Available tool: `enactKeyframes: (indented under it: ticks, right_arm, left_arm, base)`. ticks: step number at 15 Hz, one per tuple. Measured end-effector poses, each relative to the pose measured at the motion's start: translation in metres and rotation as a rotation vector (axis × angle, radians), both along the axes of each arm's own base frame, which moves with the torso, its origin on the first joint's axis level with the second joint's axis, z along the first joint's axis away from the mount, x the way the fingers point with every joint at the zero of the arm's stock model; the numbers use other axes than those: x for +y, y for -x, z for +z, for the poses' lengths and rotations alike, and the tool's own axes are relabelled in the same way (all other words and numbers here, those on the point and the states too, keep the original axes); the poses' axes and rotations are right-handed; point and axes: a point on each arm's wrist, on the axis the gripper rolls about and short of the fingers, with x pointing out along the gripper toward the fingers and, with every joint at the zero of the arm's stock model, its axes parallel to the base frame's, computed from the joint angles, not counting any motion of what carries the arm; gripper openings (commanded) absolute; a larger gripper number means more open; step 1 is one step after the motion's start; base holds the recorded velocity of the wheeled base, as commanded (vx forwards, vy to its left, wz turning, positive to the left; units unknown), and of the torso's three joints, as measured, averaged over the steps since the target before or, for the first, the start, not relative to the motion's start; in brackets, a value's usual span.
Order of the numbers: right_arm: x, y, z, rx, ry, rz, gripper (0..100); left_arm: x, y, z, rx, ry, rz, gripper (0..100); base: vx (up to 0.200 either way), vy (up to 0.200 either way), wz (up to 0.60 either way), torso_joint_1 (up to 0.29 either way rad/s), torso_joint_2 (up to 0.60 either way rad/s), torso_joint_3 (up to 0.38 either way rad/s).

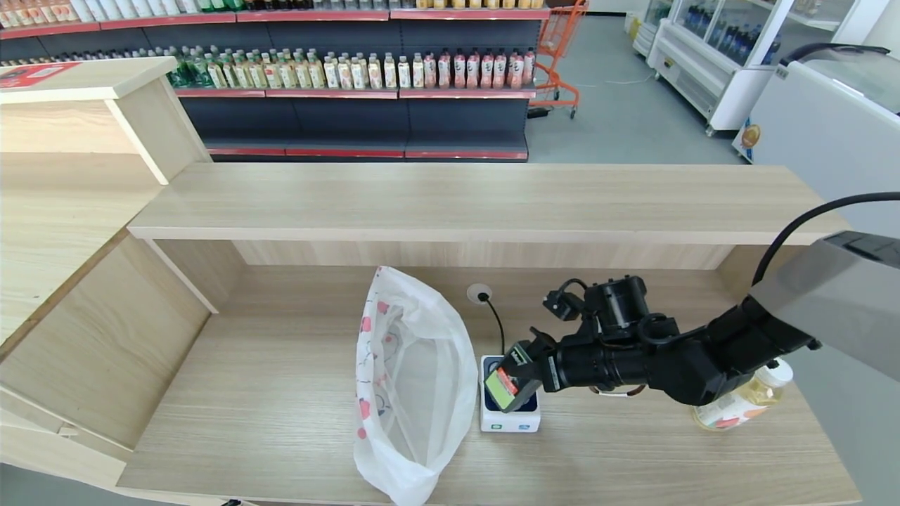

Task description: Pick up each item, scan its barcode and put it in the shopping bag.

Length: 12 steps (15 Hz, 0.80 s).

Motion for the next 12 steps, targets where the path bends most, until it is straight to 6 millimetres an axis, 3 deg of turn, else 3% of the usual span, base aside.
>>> enactKeyframes:
  ticks: [12]
  right_arm:
    - [0.0041, -0.0074, -0.0055, 0.008, -0.001, -0.015, 0]
  left_arm:
    - [0.0000, -0.0001, -0.0002, 0.001, 0.000, 0.000, 100]
  base:
    - [0.000, 0.000, 0.00, 0.000, 0.00, 0.000]
